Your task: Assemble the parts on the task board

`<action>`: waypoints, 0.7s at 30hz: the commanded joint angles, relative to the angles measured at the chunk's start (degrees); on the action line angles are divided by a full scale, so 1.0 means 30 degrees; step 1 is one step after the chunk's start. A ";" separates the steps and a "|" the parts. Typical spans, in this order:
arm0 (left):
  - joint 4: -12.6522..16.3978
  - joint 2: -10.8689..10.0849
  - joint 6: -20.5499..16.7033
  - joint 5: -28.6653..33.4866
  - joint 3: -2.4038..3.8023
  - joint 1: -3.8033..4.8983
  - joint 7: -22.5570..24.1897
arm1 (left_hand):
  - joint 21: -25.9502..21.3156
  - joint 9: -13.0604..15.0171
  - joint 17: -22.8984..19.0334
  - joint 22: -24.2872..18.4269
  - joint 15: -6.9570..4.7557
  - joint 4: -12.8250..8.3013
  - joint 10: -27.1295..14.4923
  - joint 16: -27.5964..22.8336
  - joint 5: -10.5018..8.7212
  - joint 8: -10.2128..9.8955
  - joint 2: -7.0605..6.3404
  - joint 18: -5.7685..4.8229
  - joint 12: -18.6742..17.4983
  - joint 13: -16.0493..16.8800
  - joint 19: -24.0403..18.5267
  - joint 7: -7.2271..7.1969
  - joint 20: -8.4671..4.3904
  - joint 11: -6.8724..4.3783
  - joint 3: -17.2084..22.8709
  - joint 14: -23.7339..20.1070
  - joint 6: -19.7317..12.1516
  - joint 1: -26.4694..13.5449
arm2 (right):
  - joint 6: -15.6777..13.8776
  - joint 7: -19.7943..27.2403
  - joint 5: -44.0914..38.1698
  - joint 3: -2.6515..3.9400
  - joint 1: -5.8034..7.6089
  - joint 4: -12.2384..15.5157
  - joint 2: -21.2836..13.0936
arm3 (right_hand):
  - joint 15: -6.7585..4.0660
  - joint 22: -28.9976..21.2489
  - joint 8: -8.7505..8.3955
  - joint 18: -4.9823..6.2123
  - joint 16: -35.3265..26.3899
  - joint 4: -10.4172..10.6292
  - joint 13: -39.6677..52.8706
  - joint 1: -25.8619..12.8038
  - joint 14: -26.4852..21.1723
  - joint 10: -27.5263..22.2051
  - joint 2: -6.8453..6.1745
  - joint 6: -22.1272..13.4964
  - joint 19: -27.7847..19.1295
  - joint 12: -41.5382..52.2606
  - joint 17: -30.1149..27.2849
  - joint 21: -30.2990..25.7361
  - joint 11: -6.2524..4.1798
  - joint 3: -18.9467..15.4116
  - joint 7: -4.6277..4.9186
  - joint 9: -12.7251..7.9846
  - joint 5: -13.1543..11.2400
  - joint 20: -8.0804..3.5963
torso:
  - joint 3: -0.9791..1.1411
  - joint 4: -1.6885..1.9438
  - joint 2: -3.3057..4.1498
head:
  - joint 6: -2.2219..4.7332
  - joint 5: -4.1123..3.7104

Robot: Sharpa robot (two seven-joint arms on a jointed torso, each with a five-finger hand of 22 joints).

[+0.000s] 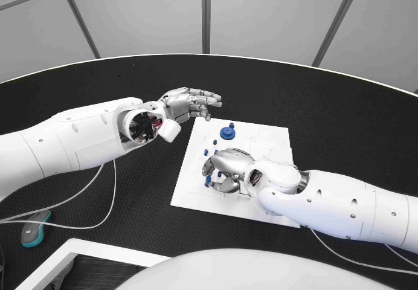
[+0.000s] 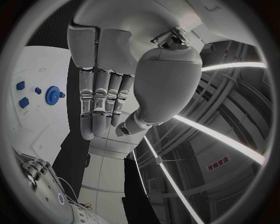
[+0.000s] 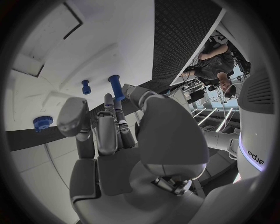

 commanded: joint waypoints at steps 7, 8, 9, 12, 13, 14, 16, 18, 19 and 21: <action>-0.0004 -0.0017 0.0017 0.0000 0.0000 0.0000 0.0003 | -0.0036 0.0021 -0.0021 -0.0025 0.0034 -0.0031 -0.0106 -0.0077 0.0057 0.0085 0.0004 0.0315 0.0130 -0.0030 -0.0096 0.0016 -0.0012 0.0028 -0.0099 -0.0129 0.0010 0.0183 | -0.0463 -0.0045 -0.0002 0.0005 0.0003 0.0702 -0.0649 | 0.0175 -0.0046 -0.0107 -0.0096 -0.0109 -0.0097 -0.0033 -0.0030 0.0754 -0.0229 -0.0283 -0.0126 0.0255 0.0089 -0.0010 -0.0076 -0.0016 -0.0169 -0.0080 -0.0043 -0.0103 0.0177 | -0.0018 -0.0024 -0.0017 | 0.0004 -0.0007; -0.0004 -0.0020 0.0022 0.0000 0.0000 0.0000 0.0003 | -0.0036 0.0022 -0.0026 -0.0026 0.0034 -0.0028 -0.0110 -0.0080 0.0057 0.0090 0.0006 0.0315 0.0134 -0.0033 -0.0099 0.0014 -0.0012 0.0027 -0.0104 -0.0129 0.0009 0.0186 | -0.0574 -0.0007 -0.0001 0.0007 0.0004 0.0835 -0.0790 | 0.0173 -0.0045 -0.0119 -0.0095 -0.0108 -0.0097 -0.0035 -0.0049 0.0754 -0.0242 -0.0312 -0.0140 0.0258 0.0105 -0.0011 -0.0075 -0.0019 -0.0200 -0.0109 -0.0049 -0.0101 0.0178 | -0.0023 -0.0015 -0.0012 | 0.0009 -0.0008; -0.0006 -0.0023 0.0023 0.0000 0.0000 0.0000 0.0003 | -0.0037 0.0025 -0.0038 -0.0027 0.0035 -0.0021 -0.0119 -0.0087 0.0058 0.0101 0.0010 0.0315 0.0141 -0.0040 -0.0104 0.0012 -0.0011 0.0026 -0.0115 -0.0129 0.0008 0.0192 | -0.0697 0.0042 -0.0001 0.0010 0.0005 0.0952 -0.0914 | 0.0173 -0.0045 -0.0119 -0.0095 -0.0108 -0.0097 -0.0035 -0.0049 0.0754 -0.0242 -0.0312 -0.0140 0.0258 0.0105 -0.0011 -0.0075 -0.0019 -0.0200 -0.0109 -0.0049 -0.0101 0.0178 | -0.0022 -0.0017 -0.0017 | 0.0015 -0.0004; -0.0021 -0.0030 0.0018 0.0000 -0.0001 -0.0001 0.0006 | -0.0037 0.0025 -0.0038 -0.0027 0.0035 -0.0021 -0.0119 -0.0087 0.0058 0.0101 0.0010 0.0315 0.0141 -0.0040 -0.0104 0.0012 -0.0011 0.0026 -0.0115 -0.0129 0.0008 0.0192 | -0.1417 0.0369 0.0108 0.0024 0.0013 0.1523 -0.1511 | 0.0124 0.0006 -0.0224 -0.0096 -0.0049 0.0067 -0.0003 -0.0462 0.0773 -0.0215 -0.0632 -0.0237 0.0296 0.0364 0.0048 0.0019 -0.0105 -0.0738 -0.0263 -0.0110 -0.0078 0.0168 | -0.0031 -0.0010 -0.0028 | 0.0028 -0.0009; -0.0024 -0.0031 0.0019 0.0000 -0.0001 -0.0001 0.0008 | -0.0037 0.0025 -0.0038 -0.0027 0.0035 -0.0021 -0.0119 -0.0087 0.0058 0.0101 0.0010 0.0315 0.0141 -0.0040 -0.0104 0.0012 -0.0011 0.0026 -0.0115 -0.0129 0.0008 0.0192 | -0.1614 0.0468 0.0232 0.0030 0.0019 0.1658 -0.1655 | 0.0091 -0.0082 -0.0246 -0.0065 -0.0068 0.0119 0.0026 -0.0553 0.0765 -0.0145 -0.0688 -0.0243 0.0265 0.0485 0.0009 -0.0146 -0.0142 -0.0918 -0.0316 -0.0125 -0.0074 0.0157 | -0.0033 -0.0013 -0.0032 | 0.0032 -0.0015; -0.0032 -0.0032 0.0022 0.0000 -0.0001 -0.0001 0.0010 | -0.0037 0.0025 -0.0038 -0.0027 0.0035 -0.0021 -0.0119 -0.0087 0.0058 0.0101 0.0010 0.0315 0.0141 -0.0040 -0.0104 0.0012 -0.0011 0.0026 -0.0115 -0.0129 0.0008 0.0192 | -0.1955 0.0657 0.0541 0.0048 0.0034 0.1887 -0.1915 | 0.0083 -0.0101 -0.0251 -0.0058 -0.0068 0.0132 0.0034 -0.0572 0.0764 -0.0128 -0.0698 -0.0242 0.0258 0.0519 0.0008 -0.0183 -0.0153 -0.0964 -0.0339 -0.0129 -0.0071 0.0152 | -0.0033 -0.0016 -0.0035 | 0.0053 -0.0027; -0.0054 -0.0030 0.0022 0.0000 -0.0001 -0.0002 0.0012 | -0.0037 0.0025 -0.0038 -0.0027 0.0035 -0.0021 -0.0119 -0.0087 0.0058 0.0101 0.0010 0.0315 0.0141 -0.0040 -0.0104 0.0012 -0.0011 0.0026 -0.0115 -0.0129 0.0008 0.0192 | -0.2602 0.1068 0.1259 0.0105 0.0101 0.2300 -0.2423 | -0.0036 -0.0440 -0.0288 0.0057 -0.0305 0.0272 0.0178 -0.0694 0.0664 0.0352 -0.0688 -0.0223 0.0117 0.0999 -0.0337 -0.0805 -0.0313 -0.1308 -0.0499 -0.0159 0.0033 0.0082 | -0.0049 -0.0027 -0.0052 | 0.0086 -0.0067; -0.0077 -0.0026 0.0022 0.0000 -0.0002 -0.0002 0.0015 | -0.0037 0.0025 -0.0038 -0.0027 0.0035 -0.0021 -0.0119 -0.0087 0.0058 0.0101 0.0010 0.0315 0.0141 -0.0040 -0.0104 0.0012 -0.0011 0.0026 -0.0115 -0.0129 0.0008 0.0192 | -0.3207 0.1456 0.2338 0.0167 0.0233 0.2705 -0.2978 | -0.0095 -0.0562 -0.0322 0.0093 -0.0415 0.0269 0.0250 -0.0631 0.0625 0.0616 -0.0652 -0.0246 0.0057 0.1230 -0.0496 -0.1035 -0.0389 -0.1336 -0.0499 -0.0178 0.0076 0.0039 | -0.0044 -0.0064 -0.0056 | 0.0168 -0.0112; -0.0093 -0.0018 0.0027 0.0000 -0.0002 -0.0003 0.0019 | -0.0037 0.0025 -0.0038 -0.0027 0.0035 -0.0021 -0.0119 -0.0087 0.0058 0.0101 0.0010 0.0315 0.0141 -0.0040 -0.0104 0.0012 -0.0011 0.0026 -0.0115 -0.0129 0.0008 0.0192 | -0.3489 0.1614 0.3226 0.0195 0.0349 0.2917 -0.3315 | -0.0129 -0.0965 -0.0329 0.0213 -0.0820 0.0281 0.0285 -0.0606 0.0438 0.0744 -0.0659 -0.0216 -0.0138 0.1375 -0.1060 -0.1788 -0.0431 -0.1377 -0.0452 -0.0188 0.0078 0.0011 | -0.0036 -0.0069 -0.0052 | 0.0190 -0.0140; -0.0132 0.0005 0.0052 0.0000 -0.0003 -0.0004 0.0024 | -0.0037 0.0025 -0.0038 -0.0027 0.0035 -0.0021 -0.0119 -0.0087 0.0058 0.0101 0.0010 0.0315 0.0141 -0.0040 -0.0104 0.0012 -0.0011 0.0026 -0.0115 -0.0129 0.0008 0.0192 | -0.3846 0.1734 0.4951 0.0227 0.0590 0.3237 -0.3899 | -0.0143 -0.1234 -0.0336 0.0290 -0.1096 0.0302 0.0303 -0.0598 0.0290 0.0825 -0.0662 -0.0198 -0.0286 0.1460 -0.1416 -0.2292 -0.0454 -0.1400 -0.0411 -0.0195 0.0081 -0.0001 | -0.0024 -0.0086 -0.0066 | 0.0254 -0.0223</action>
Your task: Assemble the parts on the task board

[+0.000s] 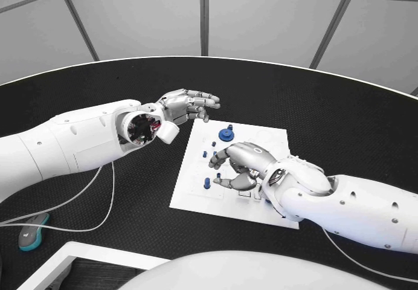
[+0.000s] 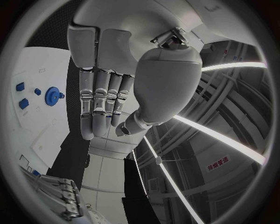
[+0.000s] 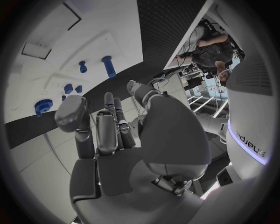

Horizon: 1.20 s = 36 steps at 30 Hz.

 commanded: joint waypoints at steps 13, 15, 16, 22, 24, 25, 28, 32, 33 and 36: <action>-0.0409 0.0161 0.0232 0.0000 -0.0012 -0.0029 0.0012 | -0.0037 0.0030 -0.0028 -0.0029 0.0035 -0.0018 -0.0130 -0.0095 0.0056 0.0111 0.0005 0.0314 0.0071 -0.0024 -0.0110 0.0011 -0.0011 0.0028 -0.0127 -0.0132 0.0008 0.0196 | -0.0069 -0.1355 1.0795 0.0046 0.1586 0.2570 -0.5621 | -0.0577 0.2293 0.0632 -0.0516 0.1749 0.0468 0.1694 -0.0095 0.1176 0.3106 0.0062 0.1369 0.0902 0.2367 0.2541 0.4093 -0.0534 -0.0413 0.0097 0.0150 0.1166 -0.0456 | 0.0175 -0.0475 -0.0194 | 0.0616 -0.1145; -0.0487 0.0200 0.0287 0.0000 -0.0014 -0.0052 0.0009 | -0.0037 0.0030 -0.0028 -0.0029 0.0035 -0.0018 -0.0130 -0.0095 0.0056 0.0111 0.0005 0.0314 0.0071 -0.0024 -0.0110 0.0011 -0.0011 0.0028 -0.0127 -0.0132 0.0008 0.0196 | 0.0100 -0.1554 1.1170 0.0035 0.1610 0.2839 -0.6165 | -0.0570 0.2412 0.0681 -0.0538 0.1828 0.0616 0.2171 -0.0259 0.1177 0.3373 -0.0065 0.1323 0.0899 0.2794 0.2636 0.4237 -0.0516 -0.0761 0.0153 0.0169 0.1417 -0.0467 | 0.0243 -0.0557 -0.0237 | 0.0659 -0.1393; -0.0510 0.0210 0.0304 0.0000 -0.0015 -0.0062 0.0006 | -0.0037 0.0030 -0.0028 -0.0029 0.0035 -0.0018 -0.0130 -0.0095 0.0056 0.0111 0.0005 0.0314 0.0071 -0.0024 -0.0110 0.0011 -0.0011 0.0028 -0.0127 -0.0132 0.0008 0.0196 | 0.0131 -0.1666 1.1297 0.0026 0.1610 0.2960 -0.6419 | -0.0590 0.2509 0.0712 -0.0558 0.1899 0.0671 0.2451 -0.0264 0.1189 0.3374 -0.0080 0.1294 0.0908 0.3006 0.2736 0.4379 -0.0547 -0.0897 0.0134 0.0179 0.1518 -0.0478 | 0.0254 -0.0580 -0.0244 | 0.0671 -0.1546; -0.0633 0.0286 0.0416 0.0000 -0.0021 -0.0120 -0.0016 | -0.0040 0.0031 -0.0032 -0.0031 0.0039 -0.0005 -0.0133 -0.0098 0.0056 0.0116 0.0008 0.0312 0.0072 -0.0026 -0.0114 0.0010 -0.0009 0.0030 -0.0135 -0.0136 0.0009 0.0183 | -0.0014 -0.2545 1.0969 -0.0058 0.1317 0.3499 -0.7630 | -0.0665 0.2681 0.0883 -0.0578 0.1986 0.0685 0.3192 0.0027 0.1191 0.3052 0.0095 0.1389 0.0899 0.3437 0.2847 0.4582 -0.0641 -0.0972 0.0013 0.0226 0.2048 -0.0526 | 0.0303 -0.0755 -0.0309 | 0.0704 -0.2477; -0.0668 0.0300 0.0433 0.0000 -0.0022 -0.0133 -0.0021 | -0.0040 0.0031 -0.0032 -0.0031 0.0039 -0.0005 -0.0133 -0.0098 0.0056 0.0116 0.0008 0.0312 0.0072 -0.0026 -0.0114 0.0010 -0.0009 0.0030 -0.0135 -0.0136 0.0009 0.0183 | -0.0177 -0.3014 1.0302 -0.0089 0.1127 0.3717 -0.7919 | -0.0657 0.2729 0.0904 -0.0589 0.2024 0.0763 0.3390 -0.0050 0.1202 0.3013 0.0059 0.1374 0.0904 0.3567 0.2898 0.4644 -0.0617 -0.1075 0.0050 0.0227 0.2040 -0.0528 | 0.0336 -0.0832 -0.0336 | 0.0629 -0.2580; -0.0682 0.0305 0.0441 0.0000 -0.0023 -0.0141 -0.0024 | -0.0040 0.0031 -0.0032 -0.0031 0.0039 -0.0005 -0.0133 -0.0098 0.0056 0.0116 0.0008 0.0312 0.0072 -0.0026 -0.0114 0.0010 -0.0009 0.0030 -0.0135 -0.0136 0.0009 0.0183 | -0.0283 -0.3293 0.9870 -0.0103 0.1015 0.3846 -0.8058 | -0.0662 0.2801 0.0958 -0.0608 0.2061 0.0808 0.3619 -0.0074 0.1213 0.3070 0.0031 0.1403 0.0920 0.3769 0.2948 0.4758 -0.0641 -0.1171 0.0040 0.0244 0.2030 -0.0532 | 0.0343 -0.0845 -0.0340 | 0.0614 -0.2599; -0.0704 0.0302 0.0476 0.0000 -0.0026 -0.0168 -0.0033 | -0.0045 0.0033 -0.0037 -0.0034 0.0045 0.0018 -0.0136 -0.0103 0.0056 0.0122 0.0019 0.0310 0.0075 -0.0029 -0.0120 0.0008 -0.0005 0.0031 -0.0143 -0.0142 0.0012 0.0162 | -0.0694 -0.4362 0.8295 -0.0153 0.0593 0.4246 -0.8362 | -0.0868 0.3098 0.1360 -0.0661 0.2256 0.1064 0.5637 -0.0062 0.1271 0.3191 -0.0016 0.1519 0.0975 0.5626 0.3211 0.5180 -0.0864 -0.1706 -0.0177 0.0380 0.2010 -0.0648 | 0.0347 -0.0888 -0.0373 | 0.0475 -0.2896; -0.0723 0.0281 0.0490 0.0000 -0.0029 -0.0185 -0.0036 | -0.0045 0.0033 -0.0037 -0.0034 0.0045 0.0018 -0.0136 -0.0103 0.0056 0.0122 0.0019 0.0310 0.0075 -0.0029 -0.0120 0.0008 -0.0005 0.0031 -0.0143 -0.0142 0.0012 0.0162 | -0.1131 -0.5478 0.6723 -0.0217 0.0172 0.4530 -0.8398 | -0.0884 0.3584 0.1844 -0.0796 0.2619 0.1733 1.0670 -0.0303 0.1383 0.2891 -0.0005 0.1267 0.1094 1.0399 0.3739 0.5971 -0.0928 -0.2478 -0.0288 0.0580 0.1865 -0.0761 | 0.0320 -0.0915 -0.0373 | 0.0443 -0.3036; -0.0724 0.0276 0.0492 0.0000 -0.0030 -0.0188 -0.0035 | -0.0045 0.0033 -0.0037 -0.0034 0.0045 0.0018 -0.0136 -0.0103 0.0056 0.0122 0.0019 0.0310 0.0075 -0.0029 -0.0120 0.0008 -0.0005 0.0031 -0.0143 -0.0142 0.0012 0.0162 | -0.1214 -0.5728 0.6376 -0.0228 0.0090 0.4577 -0.8372 | -0.0892 0.3667 0.1932 -0.0828 0.2686 0.1825 1.1898 -0.0349 0.1404 0.3211 -0.0015 0.1270 0.1116 1.1656 0.3845 0.6122 -0.0960 -0.2585 -0.0285 0.0623 0.1840 -0.0745 | 0.0327 -0.0924 -0.0376 | 0.0421 -0.3058; -0.0714 0.0265 0.0521 0.0000 -0.0031 -0.0197 -0.0034 | -0.0045 0.0033 -0.0037 -0.0034 0.0045 0.0018 -0.0136 -0.0103 0.0056 0.0122 0.0019 0.0310 0.0075 -0.0029 -0.0120 0.0008 -0.0005 0.0031 -0.0143 -0.0142 0.0012 0.0162 | -0.1317 -0.6628 0.5412 -0.0254 -0.0108 0.4626 -0.8203 | -0.0901 0.4002 0.2437 -0.0919 0.2968 0.2542 1.6263 -0.0455 0.1483 0.3593 0.0044 0.0921 0.1192 1.5818 0.4266 0.6658 -0.0933 -0.3210 -0.0298 0.0890 0.1684 -0.0723 | 0.0322 -0.0894 -0.0341 | 0.0406 -0.3145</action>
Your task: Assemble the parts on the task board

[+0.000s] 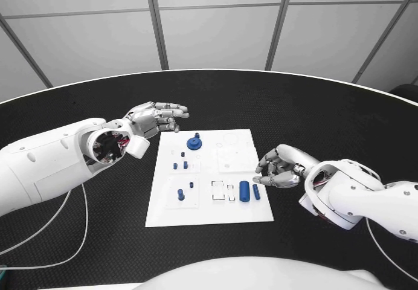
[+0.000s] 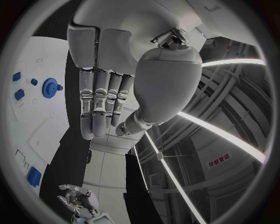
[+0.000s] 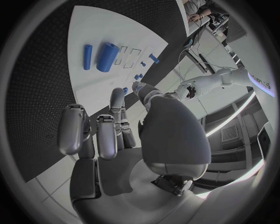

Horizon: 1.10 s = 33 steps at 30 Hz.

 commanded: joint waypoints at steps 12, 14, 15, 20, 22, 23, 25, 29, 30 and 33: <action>0.0166 -0.0153 0.0008 0.0001 -0.0004 -0.0017 0.0034 | -0.0057 0.0022 -0.0033 -0.0025 0.0052 0.0062 -0.0142 -0.0112 0.0058 0.0132 0.0042 0.0307 0.0083 -0.0021 -0.0132 0.0004 0.0002 0.0033 -0.0155 -0.0152 0.0012 0.0125 | 0.0230 -0.3203 -0.2638 -0.0119 -0.0849 -0.0862 0.1503 | -0.0095 0.3022 0.1531 -0.0419 0.0580 0.1635 0.8188 -0.0915 0.1597 0.2200 0.0666 -0.0865 0.1281 0.8111 0.2857 0.0894 0.0016 -0.2347 -0.0068 0.0945 -0.0316 -0.0027 | -0.0094 0.0120 0.0130 | -0.0067 -0.0434; 0.0199 -0.0184 -0.0003 0.0002 -0.0004 -0.0017 0.0038 | -0.0057 0.0022 -0.0033 -0.0025 0.0052 0.0062 -0.0142 -0.0112 0.0058 0.0132 0.0042 0.0307 0.0083 -0.0021 -0.0132 0.0004 0.0002 0.0033 -0.0155 -0.0152 0.0012 0.0125 | 0.0231 -0.3353 -0.2735 -0.0121 -0.0951 -0.1006 0.1676 | -0.0113 0.3067 0.1752 -0.0430 0.0613 0.1645 0.8417 -0.1254 0.1602 0.2207 0.0818 -0.1003 0.1288 0.8288 0.2905 0.0951 0.0011 -0.2805 -0.0090 0.1125 0.0444 -0.0031 | -0.0090 0.0104 0.0133 | -0.0086 -0.0424; 0.0220 -0.0204 -0.0011 0.0002 -0.0004 -0.0017 0.0040 | -0.0057 0.0022 -0.0033 -0.0025 0.0052 0.0062 -0.0142 -0.0112 0.0058 0.0132 0.0042 0.0307 0.0083 -0.0021 -0.0132 0.0004 0.0002 0.0033 -0.0155 -0.0152 0.0012 0.0125 | 0.0231 -0.3423 -0.2778 -0.0122 -0.1000 -0.1090 0.1775 | -0.0113 0.3066 0.1841 -0.0425 0.0616 0.1635 0.8501 -0.1294 0.1600 0.2216 0.0840 -0.1054 0.1284 0.8351 0.2906 0.0929 -0.0003 -0.2959 -0.0095 0.1199 0.0785 -0.0040 | -0.0091 0.0110 0.0139 | -0.0084 -0.0419; 0.0299 -0.0292 -0.0057 0.0002 -0.0004 -0.0017 0.0035 | -0.0057 0.0022 -0.0033 -0.0025 0.0052 0.0062 -0.0142 -0.0112 0.0058 0.0132 0.0042 0.0307 0.0083 -0.0021 -0.0132 0.0004 0.0002 0.0033 -0.0155 -0.0152 0.0012 0.0125 | 0.0364 -0.3604 -0.2883 -0.0124 -0.1126 -0.1364 0.2169 | -0.0116 0.3074 0.1986 -0.0421 0.0632 0.1676 0.8557 -0.1587 0.1602 0.2178 0.1018 -0.1147 0.1279 0.8357 0.2928 0.0913 -0.0008 -0.3244 -0.0107 0.1324 0.0918 -0.0043 | -0.0079 0.0109 0.0147 | -0.0095 -0.0400; 0.0324 -0.0313 -0.0070 0.0002 -0.0004 -0.0016 0.0033 | -0.0057 0.0022 -0.0033 -0.0025 0.0052 0.0062 -0.0142 -0.0112 0.0058 0.0132 0.0042 0.0307 0.0083 -0.0021 -0.0132 0.0004 0.0002 0.0033 -0.0155 -0.0152 0.0012 0.0125 | 0.0513 -0.3652 -0.2898 -0.0124 -0.1146 -0.1449 0.2289 | -0.0118 0.3085 0.2029 -0.0425 0.0633 0.1677 0.8580 -0.1678 0.1602 0.2177 0.1059 -0.1165 0.1282 0.8368 0.2929 0.0931 -0.0011 -0.3331 -0.0113 0.1358 0.0930 -0.0043 | -0.0081 0.0113 0.0153 | -0.0117 -0.0416; 0.0344 -0.0327 -0.0077 0.0002 -0.0004 -0.0016 0.0033 | -0.0069 0.0022 -0.0039 -0.0032 0.0056 0.0100 -0.0148 -0.0116 0.0061 0.0138 0.0065 0.0307 0.0087 -0.0025 -0.0141 0.0003 0.0008 0.0033 -0.0162 -0.0156 0.0007 0.0096 | 0.0610 -0.3682 -0.2906 -0.0124 -0.1155 -0.1511 0.2360 | -0.0118 0.3085 0.2029 -0.0425 0.0633 0.1677 0.8580 -0.1678 0.1602 0.2177 0.1059 -0.1165 0.1282 0.8368 0.2929 0.0931 -0.0011 -0.3331 -0.0113 0.1358 0.0930 -0.0043 | -0.0082 0.0123 0.0161 | -0.0116 -0.0423; 0.0369 -0.0350 -0.0086 0.0002 -0.0004 -0.0015 0.0031 | -0.0069 0.0022 -0.0039 -0.0032 0.0056 0.0100 -0.0148 -0.0116 0.0061 0.0138 0.0065 0.0307 0.0087 -0.0025 -0.0141 0.0003 0.0008 0.0033 -0.0162 -0.0156 0.0007 0.0096 | 0.0705 -0.3713 -0.2912 -0.0124 -0.1163 -0.1593 0.2444 | -0.0121 0.3089 0.2080 -0.0425 0.0638 0.1679 0.8607 -0.1764 0.1603 0.2180 0.1095 -0.1168 0.1282 0.8384 0.2937 0.0931 -0.0018 -0.3424 -0.0123 0.1396 0.0928 -0.0045 | -0.0080 0.0114 0.0161 | -0.0159 -0.0405; 0.0418 -0.0412 -0.0124 0.0002 -0.0004 -0.0014 0.0027 | -0.0069 0.0022 -0.0039 -0.0032 0.0056 0.0100 -0.0148 -0.0116 0.0061 0.0138 0.0065 0.0307 0.0087 -0.0025 -0.0141 0.0003 0.0008 0.0033 -0.0162 -0.0156 0.0007 0.0096 | 0.0858 -0.3763 -0.2921 -0.0124 -0.1176 -0.1722 0.2580 | -0.0127 0.3097 0.2145 -0.0426 0.0639 0.1681 0.8658 -0.1869 0.1602 0.2202 0.1139 -0.1161 0.1282 0.8427 0.2937 0.0940 -0.0028 -0.3533 -0.0137 0.1443 0.0916 -0.0047 | -0.0068 0.0093 0.0168 | -0.0207 -0.0331; 0.0424 -0.0422 -0.0132 0.0002 -0.0004 -0.0014 0.0026 | -0.0069 0.0022 -0.0039 -0.0032 0.0056 0.0100 -0.0148 -0.0116 0.0061 0.0138 0.0065 0.0307 0.0087 -0.0025 -0.0141 0.0003 0.0008 0.0033 -0.0162 -0.0156 0.0007 0.0096 | 0.0892 -0.3771 -0.2922 -0.0124 -0.1178 -0.1741 0.2605 | -0.0128 0.3086 0.2155 -0.0420 0.0621 0.1680 0.8645 -0.1884 0.1595 0.2190 0.1148 -0.1162 0.1277 0.8408 0.2901 0.0910 -0.0030 -0.3550 -0.0138 0.1450 0.0914 -0.0048 | -0.0066 0.0100 0.0175 | -0.0199 -0.0320; 0.0457 -0.0453 -0.0145 0.0002 -0.0004 -0.0013 0.0024 | -0.0069 0.0022 -0.0039 -0.0032 0.0056 0.0100 -0.0148 -0.0116 0.0061 0.0138 0.0065 0.0307 0.0087 -0.0025 -0.0141 0.0003 0.0008 0.0033 -0.0162 -0.0156 0.0007 0.0096 | 0.1053 -0.3795 -0.2924 -0.0124 -0.1183 -0.1811 0.2694 | -0.0130 0.3077 0.2166 -0.0415 0.0609 0.1681 0.8629 -0.1902 0.1590 0.2175 0.1163 -0.1163 0.1273 0.8386 0.2876 0.0887 -0.0032 -0.3568 -0.0141 0.1459 0.0911 -0.0049 | -0.0089 0.0115 0.0155 | -0.0233 -0.0310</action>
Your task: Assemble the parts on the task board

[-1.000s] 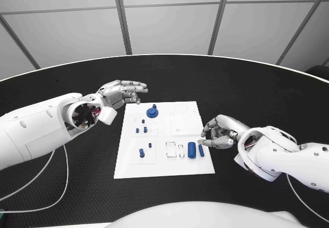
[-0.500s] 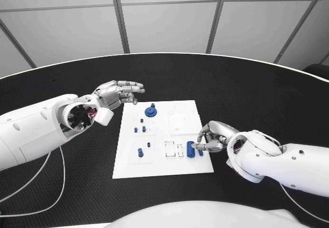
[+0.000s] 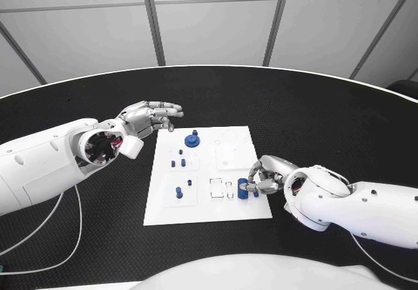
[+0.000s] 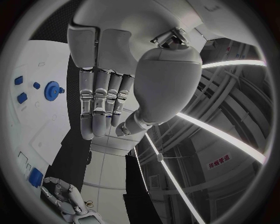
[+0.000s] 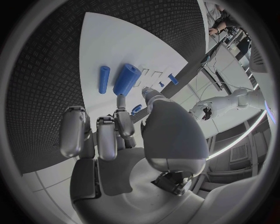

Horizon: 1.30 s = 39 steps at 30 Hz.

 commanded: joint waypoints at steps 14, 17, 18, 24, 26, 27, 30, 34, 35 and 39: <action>0.0188 -0.0207 -0.0106 0.0000 0.0000 0.0005 -0.0020 | -0.0069 0.0029 -0.0021 -0.0016 -0.0012 0.0043 -0.0148 -0.0127 0.0061 0.0066 0.0065 0.0309 0.0089 -0.0030 -0.0141 0.0003 0.0007 0.0033 -0.0106 -0.0088 0.0007 0.0096 | 0.0533 -0.0098 -0.0003 -0.0003 -0.0041 -0.0702 0.0544 | -0.0148 0.3090 0.0196 -0.0123 0.0082 -0.0004 0.0706 -0.0268 0.1581 0.0036 0.0175 -0.0070 0.1270 0.0161 0.2862 0.0030 -0.0012 -0.0217 -0.0027 0.0102 0.0022 -0.0058 | -0.0011 0.0034 0.0039 | -0.0105 0.0089; 0.0206 -0.0223 -0.0126 0.0000 0.0000 0.0007 -0.0025 | -0.0069 0.0029 -0.0021 -0.0016 -0.0012 0.0043 -0.0148 -0.0127 0.0061 0.0066 0.0065 0.0309 0.0089 -0.0030 -0.0141 0.0003 0.0007 0.0033 -0.0106 -0.0088 0.0007 0.0096 | 0.0617 -0.0108 -0.0005 -0.0004 -0.0050 -0.0824 0.0629 | -0.0152 0.3085 0.0218 -0.0120 0.0068 -0.0003 0.0716 -0.0293 0.1575 0.0038 0.0227 -0.0070 0.1266 0.0166 0.2835 0.0015 -0.0017 -0.0235 -0.0031 0.0118 0.0006 -0.0060 | -0.0008 0.0036 0.0035 | -0.0120 0.0139; 0.0217 -0.0231 -0.0130 0.0000 0.0000 0.0007 -0.0027 | -0.0087 0.0033 -0.0029 -0.0028 -0.0012 0.0076 -0.0154 -0.0128 0.0061 0.0080 0.0065 0.0310 0.0098 -0.0036 -0.0152 -0.0004 0.0014 0.0029 -0.0126 -0.0091 0.0006 0.0070 | 0.0659 -0.0116 -0.0058 -0.0005 -0.0054 -0.0891 0.0680 | -0.0152 0.3085 0.0218 -0.0120 0.0068 -0.0003 0.0716 -0.0293 0.1575 0.0038 0.0227 -0.0070 0.1266 0.0166 0.2835 0.0015 -0.0017 -0.0235 -0.0031 0.0118 0.0006 -0.0060 | -0.0007 0.0030 0.0028 | -0.0134 0.0161; 0.0278 -0.0277 -0.0089 0.0000 0.0001 0.0009 -0.0046 | -0.0087 0.0033 -0.0029 -0.0028 -0.0012 0.0076 -0.0154 -0.0128 0.0061 0.0080 0.0065 0.0310 0.0098 -0.0036 -0.0152 -0.0004 0.0014 0.0029 -0.0126 -0.0091 0.0006 0.0070 | 0.0928 -0.0172 -0.0608 -0.0008 -0.0199 -0.1186 0.0954 | -0.0158 0.3087 0.0255 -0.0119 0.0065 -0.0003 0.0710 -0.0350 0.1572 0.0021 0.0308 -0.0080 0.1263 0.0143 0.2830 0.0011 -0.0022 -0.0283 -0.0038 0.0148 -0.0049 -0.0064 | 0.0008 0.0022 0.0021 | -0.0150 0.0211; 0.0301 -0.0298 -0.0083 0.0000 0.0001 0.0010 -0.0051 | -0.0087 0.0033 -0.0029 -0.0028 -0.0012 0.0076 -0.0154 -0.0128 0.0061 0.0080 0.0065 0.0310 0.0098 -0.0036 -0.0152 -0.0004 0.0014 0.0029 -0.0126 -0.0091 0.0006 0.0070 | 0.1046 -0.0190 -0.0697 -0.0009 -0.0270 -0.1299 0.1069 | -0.0160 0.3090 0.0266 -0.0120 0.0062 -0.0006 0.0715 -0.0367 0.1571 0.0022 0.0314 -0.0085 0.1263 0.0145 0.2824 0.0014 -0.0024 -0.0306 -0.0040 0.0157 -0.0075 -0.0065 | 0.0003 0.0016 0.0015 | -0.0157 0.0218; 0.0307 -0.0305 -0.0083 0.0000 0.0001 0.0010 -0.0051 | -0.0087 0.0033 -0.0029 -0.0028 -0.0012 0.0076 -0.0154 -0.0128 0.0061 0.0080 0.0065 0.0310 0.0098 -0.0036 -0.0152 -0.0004 0.0014 0.0029 -0.0126 -0.0091 0.0006 0.0070 | 0.1078 -0.0197 -0.0721 -0.0009 -0.0295 -0.1341 0.1119 | -0.0160 0.3090 0.0266 -0.0120 0.0062 -0.0006 0.0715 -0.0367 0.1571 0.0022 0.0314 -0.0085 0.1263 0.0145 0.2824 0.0014 -0.0024 -0.0306 -0.0040 0.0157 -0.0075 -0.0065 | 0.0000 0.0016 0.0016 | -0.0157 0.0218; 0.0326 -0.0326 -0.0088 0.0000 0.0002 0.0011 -0.0055 | -0.0096 0.0035 -0.0032 -0.0034 -0.0010 0.0095 -0.0160 -0.0128 0.0058 0.0088 0.0056 0.0310 0.0101 -0.0039 -0.0156 -0.0006 0.0018 0.0029 -0.0142 -0.0093 0.0008 0.0049 | 0.1141 -0.0207 -0.0762 -0.0009 -0.0347 -0.1419 0.1236 | -0.0160 0.3089 0.0270 -0.0119 0.0059 -0.0009 0.0730 -0.0369 0.1570 0.0032 0.0318 -0.0087 0.1262 0.0161 0.2818 0.0012 -0.0025 -0.0313 -0.0041 0.0161 -0.0086 -0.0065 | 0.0001 0.0007 0.0027 | -0.0179 0.0223; 0.0353 -0.0350 -0.0101 0.0000 0.0002 0.0012 -0.0060 | -0.0096 0.0035 -0.0032 -0.0034 -0.0010 0.0095 -0.0160 -0.0128 0.0058 0.0088 0.0056 0.0310 0.0101 -0.0039 -0.0156 -0.0006 0.0018 0.0029 -0.0142 -0.0093 0.0008 0.0049 | 0.1245 -0.0212 -0.0786 -0.0009 -0.0382 -0.1469 0.1351 | -0.0162 0.3089 0.0283 -0.0119 0.0056 -0.0028 0.0740 -0.0352 0.1568 0.0034 0.0328 -0.0095 0.1260 0.0167 0.2814 0.0008 -0.0028 -0.0329 -0.0045 0.0172 -0.0123 -0.0066 | 0.0003 0.0002 0.0025 | -0.0173 0.0219; 0.0358 -0.0355 -0.0107 0.0000 0.0002 0.0012 -0.0061 | -0.0096 0.0035 -0.0032 -0.0034 -0.0010 0.0095 -0.0160 -0.0128 0.0058 0.0088 0.0056 0.0310 0.0101 -0.0039 -0.0156 -0.0006 0.0018 0.0029 -0.0142 -0.0093 0.0008 0.0049 | 0.1263 -0.0213 -0.0790 -0.0009 -0.0388 -0.1478 0.1371 | -0.0162 0.3089 0.0283 -0.0119 0.0056 -0.0028 0.0740 -0.0352 0.1568 0.0034 0.0328 -0.0095 0.1260 0.0167 0.2814 0.0008 -0.0028 -0.0329 -0.0045 0.0172 -0.0123 -0.0066 | 0.0005 0.0001 0.0023 | -0.0172 0.0221; 0.0377 -0.0372 -0.0120 0.0000 0.0002 0.0013 -0.0065 | -0.0096 0.0035 -0.0032 -0.0034 -0.0010 0.0095 -0.0160 -0.0128 0.0058 0.0088 0.0056 0.0310 0.0101 -0.0039 -0.0156 -0.0006 0.0018 0.0029 -0.0142 -0.0093 0.0008 0.0049 | 0.1302 -0.0214 -0.0797 -0.0009 -0.0400 -0.1499 0.1417 | -0.0165 0.3101 0.0298 -0.0124 0.0053 -0.0050 0.0762 -0.0310 0.1566 0.0046 0.0339 -0.0103 0.1262 0.0187 0.2810 0.0034 -0.0033 -0.0338 -0.0049 0.0185 -0.0149 -0.0068 | 0.0007 0.0008 0.0027 | -0.0201 0.0220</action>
